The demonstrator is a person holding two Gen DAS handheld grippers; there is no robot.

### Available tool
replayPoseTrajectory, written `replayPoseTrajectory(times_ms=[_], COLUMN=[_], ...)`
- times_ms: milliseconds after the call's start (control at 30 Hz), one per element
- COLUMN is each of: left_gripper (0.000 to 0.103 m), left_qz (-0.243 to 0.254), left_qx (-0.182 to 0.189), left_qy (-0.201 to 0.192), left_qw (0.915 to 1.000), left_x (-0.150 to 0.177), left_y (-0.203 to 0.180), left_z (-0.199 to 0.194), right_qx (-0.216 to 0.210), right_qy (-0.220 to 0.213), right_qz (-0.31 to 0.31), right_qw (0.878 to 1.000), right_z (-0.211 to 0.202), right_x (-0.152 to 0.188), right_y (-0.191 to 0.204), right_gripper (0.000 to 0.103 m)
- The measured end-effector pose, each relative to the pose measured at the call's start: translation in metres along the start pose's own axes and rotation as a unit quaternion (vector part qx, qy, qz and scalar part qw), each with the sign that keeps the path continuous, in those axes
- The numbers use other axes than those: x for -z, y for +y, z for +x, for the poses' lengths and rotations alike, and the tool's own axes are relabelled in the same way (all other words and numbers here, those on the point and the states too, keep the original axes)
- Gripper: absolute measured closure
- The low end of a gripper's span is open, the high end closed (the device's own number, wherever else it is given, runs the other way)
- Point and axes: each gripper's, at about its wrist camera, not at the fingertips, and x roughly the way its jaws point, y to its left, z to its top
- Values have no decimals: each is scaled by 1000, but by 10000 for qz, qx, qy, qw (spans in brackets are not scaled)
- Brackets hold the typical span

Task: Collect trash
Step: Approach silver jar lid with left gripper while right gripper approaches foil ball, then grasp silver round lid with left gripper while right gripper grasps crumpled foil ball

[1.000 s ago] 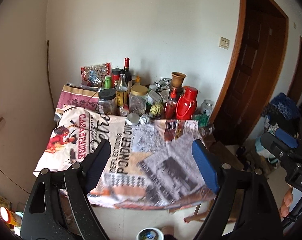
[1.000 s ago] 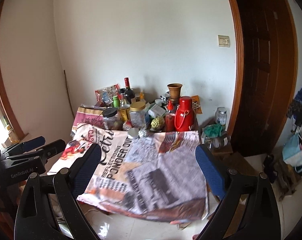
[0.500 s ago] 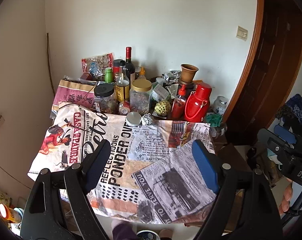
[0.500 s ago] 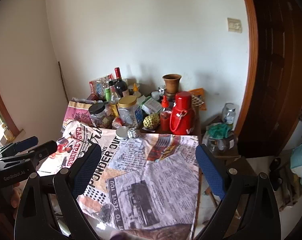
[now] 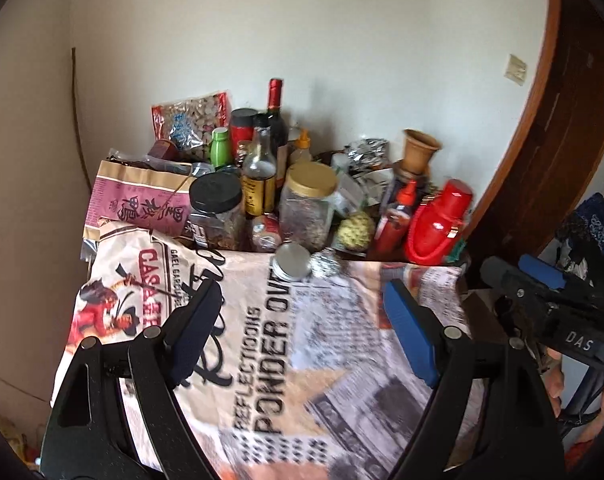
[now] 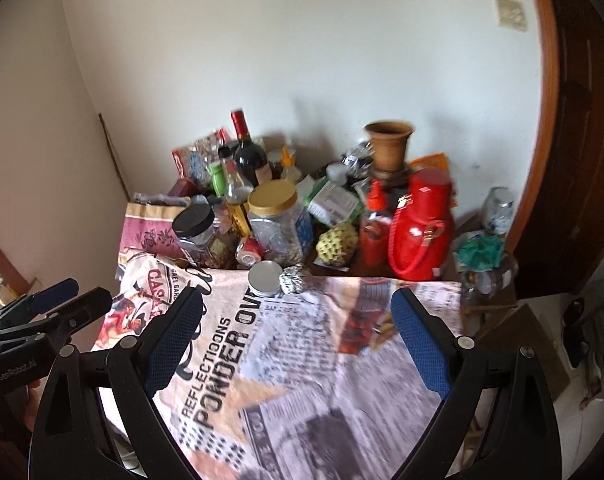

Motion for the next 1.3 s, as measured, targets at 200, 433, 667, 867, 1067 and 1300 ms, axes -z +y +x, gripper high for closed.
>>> replayPoseTrajectory(times_ms=[200, 433, 667, 867, 1067, 1300], left_gripper=[20, 20, 20, 20, 20, 20], left_qz=[-118, -207, -198, -2, 95, 243], left_qx=[-64, -164, -28, 121, 301, 280], left_qy=[456, 1038, 1563, 1746, 1898, 2118], left_qw=[9989, 9943, 9875, 9846, 9813, 9766], left_x=[-7, 7, 17, 12, 6, 3], left_y=[42, 77, 85, 69, 51, 25], left_z=[73, 152, 210, 240, 267, 311], right_qx=[-14, -33, 76, -239, -226, 106], right_qy=[571, 1238, 1660, 1935, 1692, 1337], right_qz=[313, 725, 989, 1284, 1079, 1036], right_qw=[9979, 9897, 9811, 9724, 9794, 9855], right_z=[97, 201, 267, 283, 249, 184], right_x=[-2, 8, 15, 27, 33, 43], right_y=[6, -5, -19, -29, -37, -64], right_gripper=[9, 9, 20, 49, 65, 65])
